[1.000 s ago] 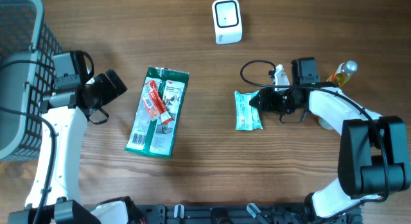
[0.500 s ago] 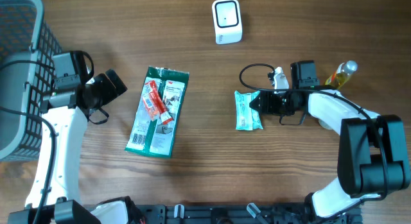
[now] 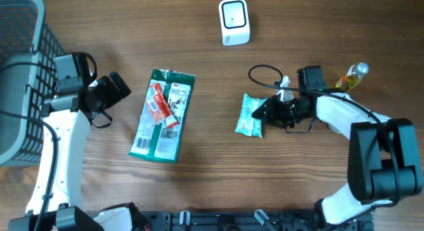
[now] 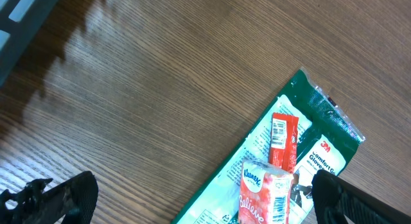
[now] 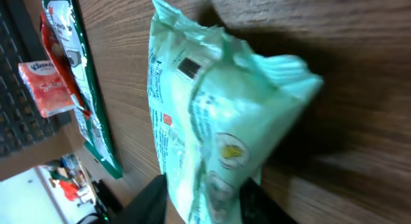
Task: Scan the item barcode
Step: 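Lift the wipes pack with the right gripper up to the scanner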
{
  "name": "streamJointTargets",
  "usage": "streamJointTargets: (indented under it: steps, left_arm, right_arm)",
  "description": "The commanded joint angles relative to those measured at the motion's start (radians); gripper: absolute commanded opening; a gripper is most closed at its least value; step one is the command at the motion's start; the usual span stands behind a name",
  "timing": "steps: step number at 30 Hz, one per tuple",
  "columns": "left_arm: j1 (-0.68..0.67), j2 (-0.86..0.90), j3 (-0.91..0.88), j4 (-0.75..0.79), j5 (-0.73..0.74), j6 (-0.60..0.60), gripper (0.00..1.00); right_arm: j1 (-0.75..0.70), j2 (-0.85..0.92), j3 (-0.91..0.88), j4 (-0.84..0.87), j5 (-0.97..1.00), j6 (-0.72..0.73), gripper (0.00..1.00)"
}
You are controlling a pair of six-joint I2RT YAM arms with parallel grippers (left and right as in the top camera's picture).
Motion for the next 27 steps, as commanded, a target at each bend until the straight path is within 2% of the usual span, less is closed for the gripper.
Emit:
streamJointTargets:
  steps: [1,4,9,12,14,15,18,22,27]
  left_arm:
    - [0.003,0.006,0.004,0.002,-0.009,0.002,1.00]
    - [0.003,0.006,0.004,0.002,-0.009,0.002,1.00]
    - [0.003,0.006,0.004,0.002,-0.009,0.002,1.00]
    - [0.003,0.006,0.004,0.002,-0.009,0.002,1.00]
    - [0.003,0.006,0.004,0.002,-0.009,0.002,1.00]
    - [0.003,0.006,0.004,0.002,-0.009,0.002,1.00]
    - [0.003,0.006,0.004,0.002,-0.009,0.002,1.00]
    - [0.003,0.006,0.004,0.002,-0.009,0.002,1.00]
    - [0.003,0.006,0.004,0.002,-0.009,0.002,1.00]
  right_arm:
    - [0.023,0.017,-0.008,0.044,0.115,0.039,0.41]
    - [0.023,0.017,-0.008,0.082,0.212,0.037,0.43]
    - [0.023,0.017,-0.008,0.123,0.212,0.037,0.42]
    - [0.023,0.017,-0.008,0.125,0.212,0.037,0.30]
    - [0.023,0.017,-0.008,0.132,0.189,-0.001,0.08]
    - [0.023,0.017,-0.008,0.139,0.167,-0.024,0.05]
    - [0.014,-0.010,-0.005,0.162,0.140,-0.057,0.04]
    - [0.008,-0.210,-0.001,0.102,-0.095,-0.236,0.05]
    - [0.008,-0.480,-0.001,0.049,-0.264,-0.334,0.04]
